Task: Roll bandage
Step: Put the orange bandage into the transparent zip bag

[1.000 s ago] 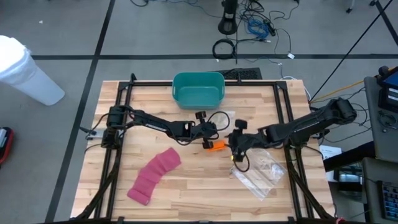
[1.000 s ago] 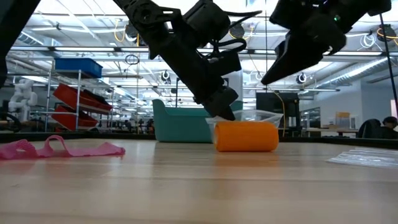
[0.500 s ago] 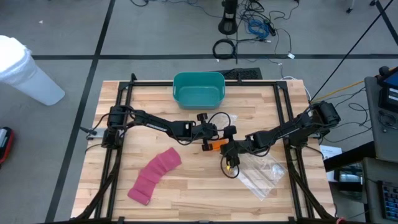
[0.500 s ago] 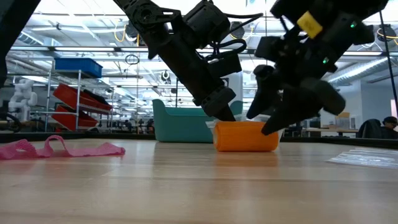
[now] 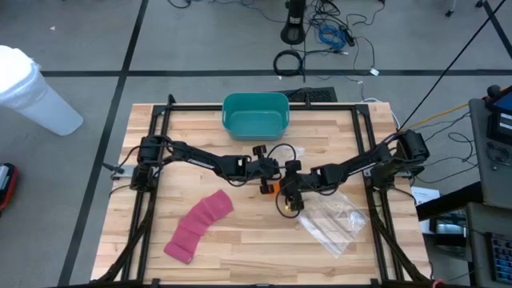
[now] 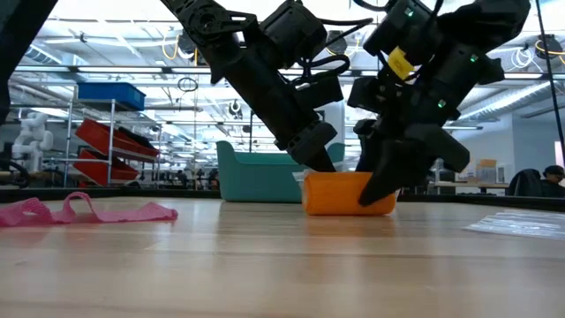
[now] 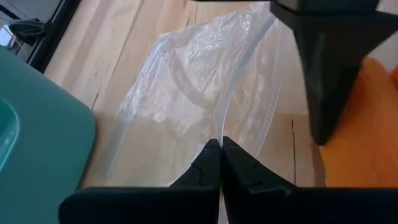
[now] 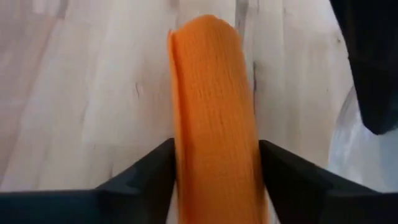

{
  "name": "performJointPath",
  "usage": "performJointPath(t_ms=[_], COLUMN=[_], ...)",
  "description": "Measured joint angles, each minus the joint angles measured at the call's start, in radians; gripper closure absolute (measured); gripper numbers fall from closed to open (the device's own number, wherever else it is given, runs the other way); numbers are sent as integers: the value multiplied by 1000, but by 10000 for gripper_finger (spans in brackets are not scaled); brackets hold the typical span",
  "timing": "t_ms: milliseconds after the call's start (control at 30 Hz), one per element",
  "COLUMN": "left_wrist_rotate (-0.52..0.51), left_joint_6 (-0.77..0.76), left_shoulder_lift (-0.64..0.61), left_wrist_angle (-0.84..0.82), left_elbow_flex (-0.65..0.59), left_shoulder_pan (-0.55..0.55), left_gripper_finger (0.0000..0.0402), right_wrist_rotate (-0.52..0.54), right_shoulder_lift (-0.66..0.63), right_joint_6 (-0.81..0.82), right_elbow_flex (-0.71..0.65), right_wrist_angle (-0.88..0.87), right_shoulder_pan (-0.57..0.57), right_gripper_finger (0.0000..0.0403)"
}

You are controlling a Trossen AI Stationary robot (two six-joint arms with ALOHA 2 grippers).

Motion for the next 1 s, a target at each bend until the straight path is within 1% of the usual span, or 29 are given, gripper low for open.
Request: performJointPath(t_ms=[200, 267, 333, 433, 500, 567, 733, 800, 900, 1000], left_wrist_rotate=[-2, -14, -46, -84, -96, -106, -113, -113, -113, -108], left_joint_6=[-2, -5, -28, -49, -54, -55, -80, -81, -80, -80], left_shoulder_lift=[0, 0, 0, 0, 0, 0, 1, 1, 1, 1], left_wrist_angle=[-26, -25, -27, -27, -27, -10, 18, 48, 97, 150], left_elbow_flex=[0, 0, 0, 0, 0, -7, -30, -41, -50, -58], left_shoulder_pan=[15, 18, 19, 18, 18, 18, 18, 15, 6, -4], left_gripper_finger=[401, 401, 401, 401, 401, 401, 401, 401, 401, 401], right_wrist_rotate=[-103, -108, -107, -107, -89, -38, 139, 174, 178, 230], right_shoulder_lift=[0, -3, -5, -25, -49, -82, -195, -241, -287, -317], right_joint_6=[119, 183, 269, 395, 459, 505, 614, 668, 749, 811], right_elbow_flex=[0, 2, 2, 2, 0, -1, -10, -42, -120, -227], right_wrist_angle=[8, 0, -13, -57, -101, -140, -217, -201, -135, 9], right_shoulder_pan=[-23, -25, -24, -22, -12, 5, 44, 56, 62, 62], right_gripper_finger=[293, 317, 331, 333, 328, 324, 325, 325, 324, 324])
